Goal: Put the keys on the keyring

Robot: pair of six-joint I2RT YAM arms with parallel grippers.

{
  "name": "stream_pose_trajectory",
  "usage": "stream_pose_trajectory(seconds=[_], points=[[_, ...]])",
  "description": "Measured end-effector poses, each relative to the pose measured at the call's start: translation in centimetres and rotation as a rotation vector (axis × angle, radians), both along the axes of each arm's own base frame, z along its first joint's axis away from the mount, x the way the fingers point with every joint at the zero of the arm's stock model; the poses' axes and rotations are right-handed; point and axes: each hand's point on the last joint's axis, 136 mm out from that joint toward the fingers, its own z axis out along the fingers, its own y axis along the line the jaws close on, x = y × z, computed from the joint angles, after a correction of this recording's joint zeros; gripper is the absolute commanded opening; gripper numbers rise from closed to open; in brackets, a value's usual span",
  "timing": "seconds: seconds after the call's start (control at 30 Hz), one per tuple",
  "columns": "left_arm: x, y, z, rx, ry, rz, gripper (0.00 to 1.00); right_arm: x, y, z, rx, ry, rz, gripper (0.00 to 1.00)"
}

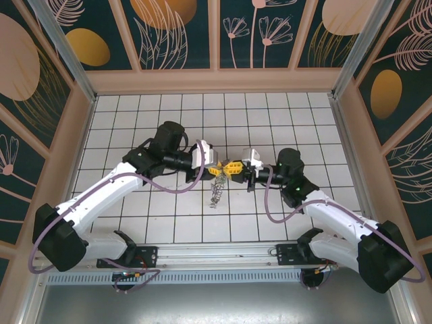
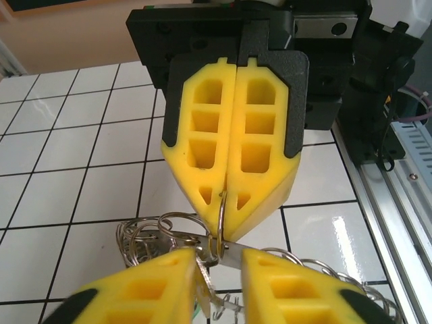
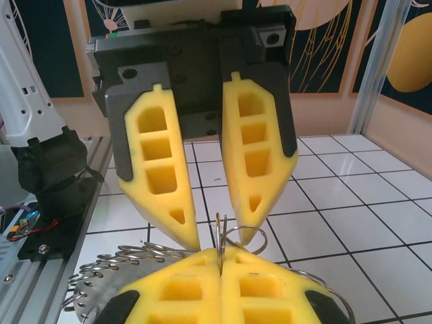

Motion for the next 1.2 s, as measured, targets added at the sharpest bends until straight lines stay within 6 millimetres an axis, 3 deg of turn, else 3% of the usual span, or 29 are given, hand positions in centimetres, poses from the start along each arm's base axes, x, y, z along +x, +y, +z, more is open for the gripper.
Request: stream_pose_trajectory(seconds=[0.1, 0.4, 0.53, 0.8, 0.93, 1.0, 1.2], points=[[0.0, -0.1, -0.1, 0.000, 0.006, -0.001, 0.15, -0.1, 0.1, 0.0, 0.002, -0.004, -0.001, 0.00], [0.1, 0.0, -0.1, 0.002, 0.003, 0.006, 0.27, 0.1, 0.1, -0.1, 0.009, -0.016, -0.035, 0.00], [-0.3, 0.1, 0.8, -0.020, -0.004, -0.002, 0.22, 0.1, 0.1, 0.0, 0.013, -0.022, -0.040, 0.00], [-0.4, -0.1, 1.6, -0.051, -0.007, -0.010, 0.00, -0.1, 0.4, 0.0, 0.012, -0.026, -0.036, 0.00], [-0.4, 0.0, 1.6, -0.049, -0.011, -0.009, 0.00, -0.1, 0.4, 0.0, 0.011, -0.025, -0.039, 0.00], [-0.3, 0.0, 1.5, -0.043, -0.011, -0.004, 0.00, -0.1, 0.4, -0.2, 0.003, -0.027, -0.041, 0.11], [-0.1, 0.6, 0.3, 0.025, -0.019, 0.025, 0.00, -0.1, 0.3, -1.1, -0.079, -0.061, -0.049, 0.30]])
